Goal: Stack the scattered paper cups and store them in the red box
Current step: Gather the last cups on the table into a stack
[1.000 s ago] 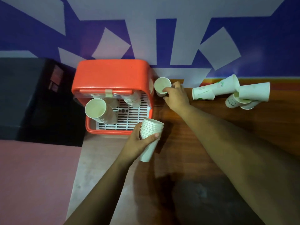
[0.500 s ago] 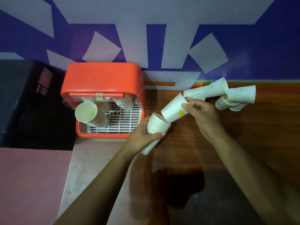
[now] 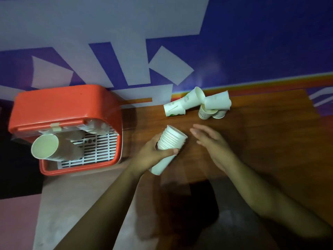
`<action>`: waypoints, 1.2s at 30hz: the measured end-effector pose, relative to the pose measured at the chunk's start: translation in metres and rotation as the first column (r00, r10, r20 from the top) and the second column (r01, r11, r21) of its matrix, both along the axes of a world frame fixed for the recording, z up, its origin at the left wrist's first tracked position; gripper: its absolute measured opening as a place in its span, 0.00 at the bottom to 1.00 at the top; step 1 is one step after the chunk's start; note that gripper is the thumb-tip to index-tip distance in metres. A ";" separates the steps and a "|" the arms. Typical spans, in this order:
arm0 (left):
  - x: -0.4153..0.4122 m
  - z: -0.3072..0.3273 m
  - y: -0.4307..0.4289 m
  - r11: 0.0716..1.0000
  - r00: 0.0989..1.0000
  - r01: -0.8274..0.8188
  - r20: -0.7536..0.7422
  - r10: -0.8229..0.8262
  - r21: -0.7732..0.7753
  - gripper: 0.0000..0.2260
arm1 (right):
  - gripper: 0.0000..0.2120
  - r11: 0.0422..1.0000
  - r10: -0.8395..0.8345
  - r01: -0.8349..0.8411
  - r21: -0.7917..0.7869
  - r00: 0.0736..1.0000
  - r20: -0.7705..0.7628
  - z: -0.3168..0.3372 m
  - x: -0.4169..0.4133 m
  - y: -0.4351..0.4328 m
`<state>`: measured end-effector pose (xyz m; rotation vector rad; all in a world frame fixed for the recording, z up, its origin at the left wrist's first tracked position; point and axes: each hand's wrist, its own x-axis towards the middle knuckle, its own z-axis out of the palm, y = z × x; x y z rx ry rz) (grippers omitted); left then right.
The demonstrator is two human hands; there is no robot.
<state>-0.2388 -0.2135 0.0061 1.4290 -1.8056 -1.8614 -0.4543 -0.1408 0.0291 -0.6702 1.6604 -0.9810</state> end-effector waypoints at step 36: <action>-0.053 -0.008 0.004 0.995 0.994 -0.094 -0.048 0.095 0.020 0.24 | 0.13 0.917 0.340 -0.384 -0.106 0.893 -0.296 -0.002 -0.039 -0.031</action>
